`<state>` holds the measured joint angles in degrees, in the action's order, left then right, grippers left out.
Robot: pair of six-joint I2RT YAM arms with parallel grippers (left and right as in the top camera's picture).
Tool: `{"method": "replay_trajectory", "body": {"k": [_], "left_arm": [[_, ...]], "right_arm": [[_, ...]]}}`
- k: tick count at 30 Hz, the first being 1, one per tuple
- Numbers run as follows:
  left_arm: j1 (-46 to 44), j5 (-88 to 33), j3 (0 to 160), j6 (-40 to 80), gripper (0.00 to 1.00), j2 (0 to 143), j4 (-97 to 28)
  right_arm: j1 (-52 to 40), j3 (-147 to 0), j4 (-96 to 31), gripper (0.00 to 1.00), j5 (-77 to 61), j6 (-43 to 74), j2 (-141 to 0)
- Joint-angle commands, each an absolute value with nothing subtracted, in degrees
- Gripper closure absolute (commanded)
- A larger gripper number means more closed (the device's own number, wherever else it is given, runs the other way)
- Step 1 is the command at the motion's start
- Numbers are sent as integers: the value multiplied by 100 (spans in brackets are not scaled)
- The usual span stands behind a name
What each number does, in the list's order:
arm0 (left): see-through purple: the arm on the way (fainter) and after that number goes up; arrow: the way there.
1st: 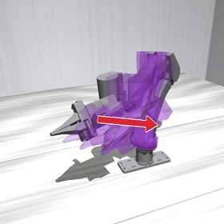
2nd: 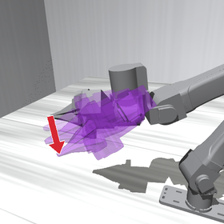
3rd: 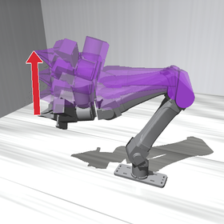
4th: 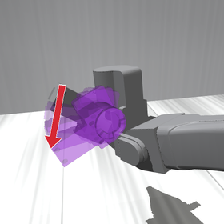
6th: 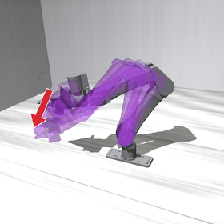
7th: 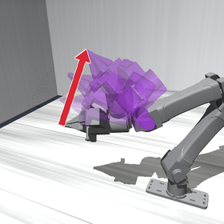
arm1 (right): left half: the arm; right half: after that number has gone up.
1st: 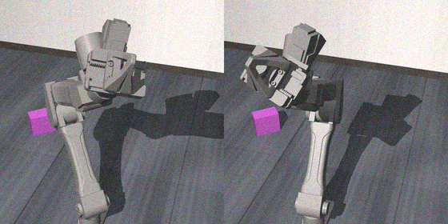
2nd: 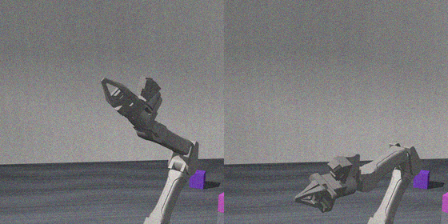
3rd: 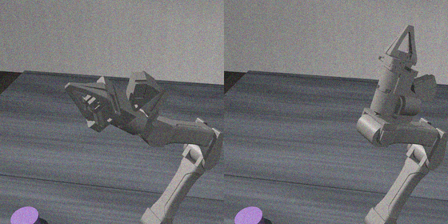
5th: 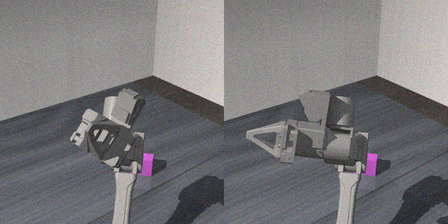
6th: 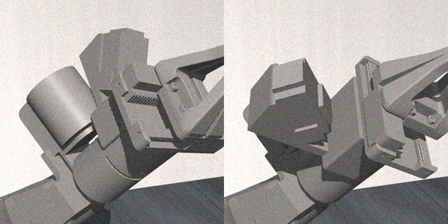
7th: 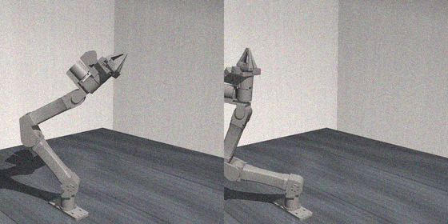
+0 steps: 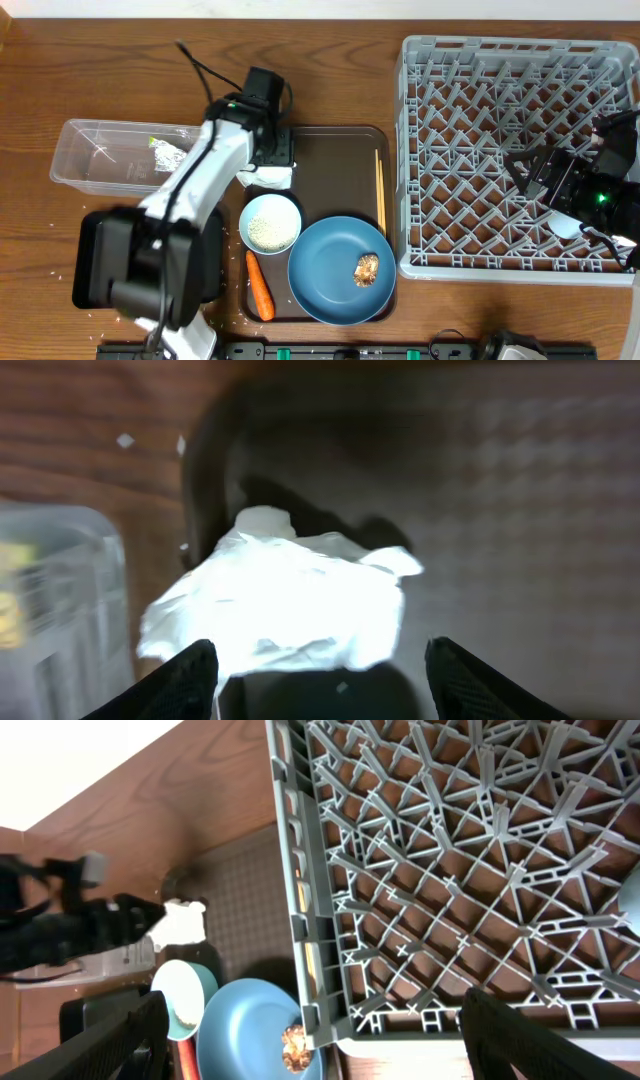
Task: Sort waste into correct bins and load items into the dishwasher rack
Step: 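Grasp white crumpled tissue on brown tray with left gripper, then carry tissue with left gripper and drop it into clear bin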
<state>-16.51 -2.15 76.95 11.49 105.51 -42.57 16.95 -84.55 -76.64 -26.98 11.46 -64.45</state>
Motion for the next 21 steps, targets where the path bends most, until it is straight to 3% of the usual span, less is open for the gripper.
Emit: {"method": "replay_trajectory", "body": {"k": [1,10,16,19,21], "left_arm": [[-1649,-56,7671,1011,32,10888,-4233],[-1649,-126,7671,1013,33,11404,-3833],[-1649,-384,7671,1007,44,11491,-3870],[-1649,-386,7671,1011,64,11491,-3872],[-1649,-410,7673,1011,88,11472,-3894]], "right_arm": [[1643,-8414,-7682,13,-2676,1061,-6451],[1643,-8414,-7714,12,-2676,1061,-6451],[1643,-8414,-7710,12,-2676,1063,-6451],[1643,-8414,-7725,12,-2676,1063,-6451],[1643,-8414,-7760,12,-2676,1061,-6451]]}}
